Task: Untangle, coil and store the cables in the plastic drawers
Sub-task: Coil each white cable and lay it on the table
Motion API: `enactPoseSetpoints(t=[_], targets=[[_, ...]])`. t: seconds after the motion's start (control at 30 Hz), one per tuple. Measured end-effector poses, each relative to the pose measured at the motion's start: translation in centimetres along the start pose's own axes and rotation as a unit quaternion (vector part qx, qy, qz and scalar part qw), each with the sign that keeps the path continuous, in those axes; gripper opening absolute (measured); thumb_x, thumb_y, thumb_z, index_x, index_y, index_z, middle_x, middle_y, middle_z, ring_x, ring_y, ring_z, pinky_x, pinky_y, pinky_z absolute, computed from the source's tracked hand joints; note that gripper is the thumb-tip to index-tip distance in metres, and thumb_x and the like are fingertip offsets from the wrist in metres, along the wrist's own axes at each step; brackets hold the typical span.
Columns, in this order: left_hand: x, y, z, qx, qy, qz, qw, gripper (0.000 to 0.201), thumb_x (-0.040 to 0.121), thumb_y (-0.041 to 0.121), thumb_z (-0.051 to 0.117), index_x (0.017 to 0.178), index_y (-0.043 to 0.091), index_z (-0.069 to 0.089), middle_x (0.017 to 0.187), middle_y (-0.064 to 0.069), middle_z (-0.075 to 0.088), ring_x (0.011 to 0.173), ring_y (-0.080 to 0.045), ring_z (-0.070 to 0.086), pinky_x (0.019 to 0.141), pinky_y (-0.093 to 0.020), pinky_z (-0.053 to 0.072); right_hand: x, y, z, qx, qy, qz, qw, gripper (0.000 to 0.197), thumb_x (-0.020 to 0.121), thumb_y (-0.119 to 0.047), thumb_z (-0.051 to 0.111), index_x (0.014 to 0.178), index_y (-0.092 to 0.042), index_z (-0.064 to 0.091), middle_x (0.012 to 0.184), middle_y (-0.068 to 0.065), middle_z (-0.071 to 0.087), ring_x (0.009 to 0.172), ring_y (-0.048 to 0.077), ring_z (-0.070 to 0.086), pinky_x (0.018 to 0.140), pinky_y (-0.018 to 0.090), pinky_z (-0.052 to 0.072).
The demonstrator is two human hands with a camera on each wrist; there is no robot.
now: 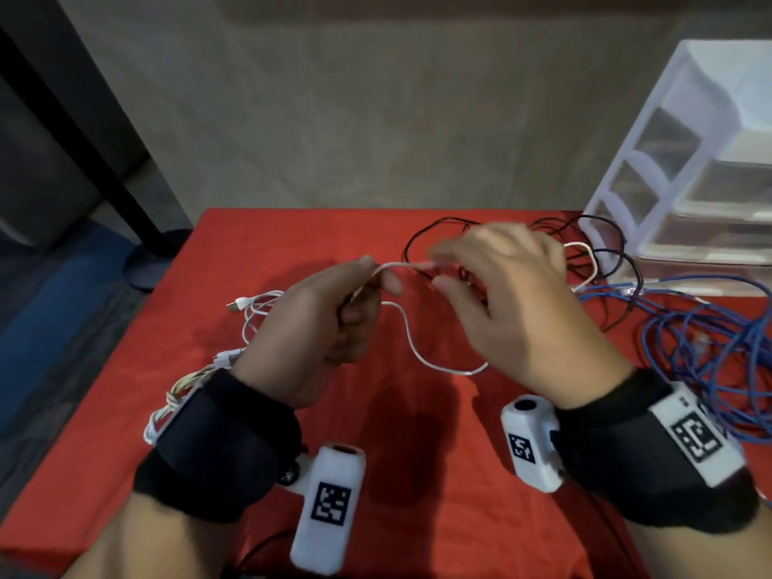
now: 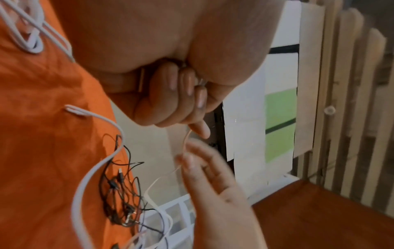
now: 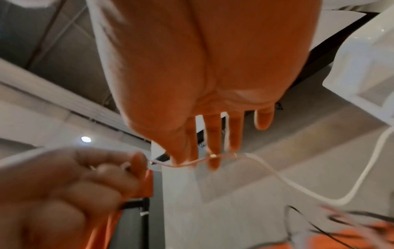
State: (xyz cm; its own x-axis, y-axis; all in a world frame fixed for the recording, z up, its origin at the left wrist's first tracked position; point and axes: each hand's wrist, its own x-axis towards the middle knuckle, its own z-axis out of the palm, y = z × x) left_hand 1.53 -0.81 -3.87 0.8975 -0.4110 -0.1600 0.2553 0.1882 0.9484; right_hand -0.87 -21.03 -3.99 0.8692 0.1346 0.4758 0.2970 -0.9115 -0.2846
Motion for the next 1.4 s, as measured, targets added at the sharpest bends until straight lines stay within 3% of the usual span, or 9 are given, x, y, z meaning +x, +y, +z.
enactPoseSetpoints(t=[0.3, 0.37, 0.5, 0.7, 0.8, 0.9, 1.03, 1.17, 1.4], targets=[[-0.4, 0.7, -0.4, -0.279, -0.082, -0.033, 0.956, 0.022, 0.104, 0.022, 0.040, 0.090, 0.016, 0.056, 0.077, 0.006, 0.055, 0.056, -0.003, 0.048, 0.049, -0.016, 0.037, 0.0, 2.2, 0.0, 0.148, -0.080, 0.023, 0.986, 0.018, 0.100, -0.034, 0.060, 0.086, -0.023, 0.067, 0.072, -0.009, 0.060, 0.074, 0.005, 0.057, 0.067, 0.021, 0.039], [-0.3, 0.6, -0.1, -0.329, -0.067, 0.001, 0.942, 0.025, 0.106, 0.023, 0.038, 0.087, 0.016, 0.054, 0.110, -0.003, 0.073, 0.090, -0.009, 0.071, 0.072, -0.023, 0.058, -0.4, 2.4, 0.7, 0.143, -0.119, 0.034, 0.982, 0.020, 0.102, -0.034, 0.056, 0.089, -0.023, 0.067, 0.069, -0.008, 0.061, 0.069, 0.004, 0.058, 0.065, 0.027, 0.043], [0.6, 0.0, 0.3, -0.236, 0.025, 0.124, 0.964, 0.026, 0.110, 0.025, 0.033, 0.089, 0.018, 0.047, 0.143, -0.009, 0.060, 0.133, -0.022, 0.057, 0.112, -0.052, 0.043, -1.6, 0.1, 1.6, 0.187, -0.258, 0.015, 0.948, 0.029, 0.103, -0.035, 0.054, 0.081, -0.017, 0.057, 0.060, -0.006, 0.052, 0.058, 0.005, 0.048, 0.058, 0.027, 0.038], [0.2, -2.5, 0.4, 0.333, 0.068, 0.262, 0.903, 0.023, 0.109, 0.027, 0.040, 0.106, 0.019, 0.062, 0.124, 0.014, 0.069, 0.113, -0.011, 0.067, 0.100, -0.039, 0.052, -0.7, -1.5, -2.6, 0.238, -0.241, -0.040, 0.940, 0.020, 0.099, -0.022, 0.061, 0.081, -0.014, 0.065, 0.062, 0.002, 0.057, 0.057, 0.009, 0.049, 0.055, 0.028, 0.040], [-0.6, -2.1, 1.2, 0.267, 0.008, 0.178, 0.947, 0.027, 0.110, 0.023, 0.041, 0.107, 0.013, 0.067, 0.090, -0.013, 0.071, 0.070, -0.019, 0.072, 0.081, -0.031, 0.056, 0.1, -0.4, -5.0, 0.301, -0.147, -0.012, 0.942, 0.015, 0.099, -0.025, 0.066, 0.086, -0.019, 0.071, 0.068, -0.005, 0.066, 0.062, 0.011, 0.060, 0.062, 0.034, 0.049], [-1.0, -1.5, 2.2, 0.124, -0.068, 0.121, 0.982, 0.034, 0.104, 0.027, 0.041, 0.106, 0.008, 0.069, 0.085, -0.013, 0.067, 0.054, -0.021, 0.051, 0.062, -0.041, 0.047, 0.3, 0.4, -5.0, 0.386, -0.092, 0.040, 0.917, 0.010, 0.096, -0.029, 0.069, 0.095, -0.020, 0.072, 0.078, 0.022, 0.066, 0.070, 0.038, 0.060, 0.071, 0.057, 0.048], [-0.9, -1.7, 2.7, 0.018, -0.110, 0.078, 0.991, 0.040, 0.097, 0.029, 0.044, 0.111, 0.002, 0.069, 0.065, 0.000, 0.043, 0.053, -0.007, 0.042, 0.064, -0.055, 0.017, 0.0, 0.8, -3.8, 0.414, -0.131, 0.072, 0.898, 0.021, 0.103, -0.019, 0.057, 0.113, -0.014, 0.075, 0.067, -0.015, 0.069, 0.058, -0.004, 0.058, 0.059, 0.012, 0.044], [-1.1, -1.6, 2.9, -0.018, -0.134, 0.041, 0.990, 0.043, 0.087, 0.024, 0.046, 0.112, 0.010, 0.077, 0.071, 0.003, 0.045, 0.063, -0.009, 0.040, 0.081, -0.040, 0.032, -0.1, 0.8, -3.6, 0.454, -0.152, 0.117, 0.870, 0.022, 0.104, -0.022, 0.055, 0.098, -0.011, 0.074, 0.076, -0.002, 0.072, 0.066, 0.025, 0.058, 0.049, 0.038, 0.045], [-2.1, -1.8, 2.4, -0.040, -0.209, -0.003, 0.977, 0.040, 0.094, 0.017, 0.063, 0.133, 0.010, 0.066, 0.108, -0.006, 0.072, 0.101, -0.019, 0.067, 0.097, -0.038, 0.048, -0.1, 0.8, -3.2, 0.491, -0.150, 0.126, 0.849, 0.025, 0.104, -0.020, 0.054, 0.089, -0.005, 0.068, 0.065, 0.006, 0.061, 0.055, 0.022, 0.051, 0.050, 0.029, 0.042]])
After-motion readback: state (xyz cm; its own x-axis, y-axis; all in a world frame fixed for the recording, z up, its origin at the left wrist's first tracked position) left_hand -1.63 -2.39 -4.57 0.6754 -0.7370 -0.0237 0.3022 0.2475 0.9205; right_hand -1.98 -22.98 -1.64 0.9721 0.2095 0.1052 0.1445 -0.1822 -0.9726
